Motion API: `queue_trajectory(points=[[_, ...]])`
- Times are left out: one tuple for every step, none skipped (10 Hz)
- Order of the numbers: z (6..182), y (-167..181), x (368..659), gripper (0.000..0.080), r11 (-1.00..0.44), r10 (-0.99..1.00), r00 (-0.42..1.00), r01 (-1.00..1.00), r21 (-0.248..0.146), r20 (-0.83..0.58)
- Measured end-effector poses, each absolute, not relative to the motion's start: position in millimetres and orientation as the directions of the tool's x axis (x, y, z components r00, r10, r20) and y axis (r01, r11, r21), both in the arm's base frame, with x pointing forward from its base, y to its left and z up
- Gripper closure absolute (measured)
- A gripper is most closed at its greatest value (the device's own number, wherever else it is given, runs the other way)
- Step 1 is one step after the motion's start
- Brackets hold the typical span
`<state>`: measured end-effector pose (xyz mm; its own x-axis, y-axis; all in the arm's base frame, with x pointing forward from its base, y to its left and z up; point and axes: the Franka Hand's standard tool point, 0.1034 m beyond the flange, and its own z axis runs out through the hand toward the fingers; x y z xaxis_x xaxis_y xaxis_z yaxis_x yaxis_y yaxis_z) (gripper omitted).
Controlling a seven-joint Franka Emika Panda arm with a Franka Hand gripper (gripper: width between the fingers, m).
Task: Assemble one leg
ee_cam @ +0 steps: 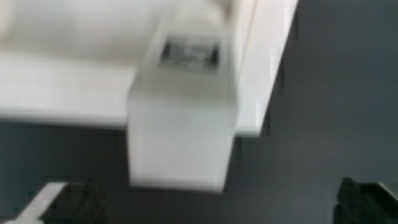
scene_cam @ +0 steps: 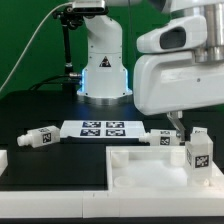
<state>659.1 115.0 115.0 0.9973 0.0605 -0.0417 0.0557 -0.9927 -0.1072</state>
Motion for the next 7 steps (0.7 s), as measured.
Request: queue_trajectory(points=[[117.0,118,661,0.0150,-0.994,0.040,0.994,0.029,-0.108,-0.105],[115.3,118,658,0.0150,-0.993,0.053,0.985,0.035,-0.111,-0.164],[114.4,117,658,0.0150,-0.993,0.056,0.980,0.034,-0.112,-0.191],[114.1,117,661,0.0150,-0.993,0.055,0.982,0.035,-0.112,-0.181],[111.8,116,660,0.0150,-0.993,0.040,0.982,0.018,-0.116,-0.187],[105.1,110,656,0.0150,-0.992,0.009,0.979,-0.016,-0.122,-0.203],[98.8,104,654,0.0150,-0.992,-0.011,0.976,-0.038,-0.121,-0.216]])
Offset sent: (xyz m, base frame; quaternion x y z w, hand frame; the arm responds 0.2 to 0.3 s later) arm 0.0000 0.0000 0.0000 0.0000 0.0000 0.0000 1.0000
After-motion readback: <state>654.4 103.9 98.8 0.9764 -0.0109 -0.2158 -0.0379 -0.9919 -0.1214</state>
